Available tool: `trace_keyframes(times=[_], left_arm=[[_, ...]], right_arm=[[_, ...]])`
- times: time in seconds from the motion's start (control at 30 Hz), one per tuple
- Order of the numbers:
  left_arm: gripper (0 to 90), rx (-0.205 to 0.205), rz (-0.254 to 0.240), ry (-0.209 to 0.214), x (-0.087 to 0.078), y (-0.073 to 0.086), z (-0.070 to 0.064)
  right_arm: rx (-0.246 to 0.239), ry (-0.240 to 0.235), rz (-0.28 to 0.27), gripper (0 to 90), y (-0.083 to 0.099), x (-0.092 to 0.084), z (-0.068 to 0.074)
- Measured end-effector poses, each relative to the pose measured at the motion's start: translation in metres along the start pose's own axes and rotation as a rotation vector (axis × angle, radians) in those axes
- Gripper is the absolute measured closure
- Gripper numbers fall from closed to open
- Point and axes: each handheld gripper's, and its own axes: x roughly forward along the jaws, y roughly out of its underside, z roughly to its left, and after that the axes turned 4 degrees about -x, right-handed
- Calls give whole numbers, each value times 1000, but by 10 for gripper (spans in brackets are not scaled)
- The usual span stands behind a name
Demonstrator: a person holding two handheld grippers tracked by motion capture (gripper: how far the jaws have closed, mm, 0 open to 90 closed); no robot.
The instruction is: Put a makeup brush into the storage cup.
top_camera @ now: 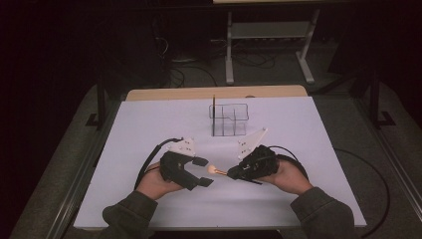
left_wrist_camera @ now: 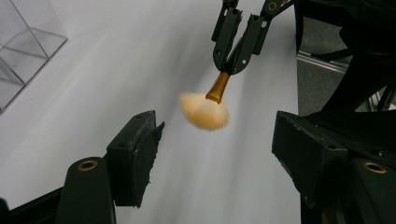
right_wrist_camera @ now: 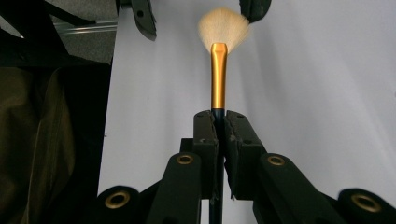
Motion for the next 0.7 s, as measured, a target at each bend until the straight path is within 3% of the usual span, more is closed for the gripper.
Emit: trace_keyframes(times=[0.43,0.7], left_arm=[[354,0,11,41,8,-6,1],[446,10,24,60,11,-10,1]], right_arm=[[-23,-15,-3,829,-4,5,3],[-34,-19,-6,829,-6,5,5]])
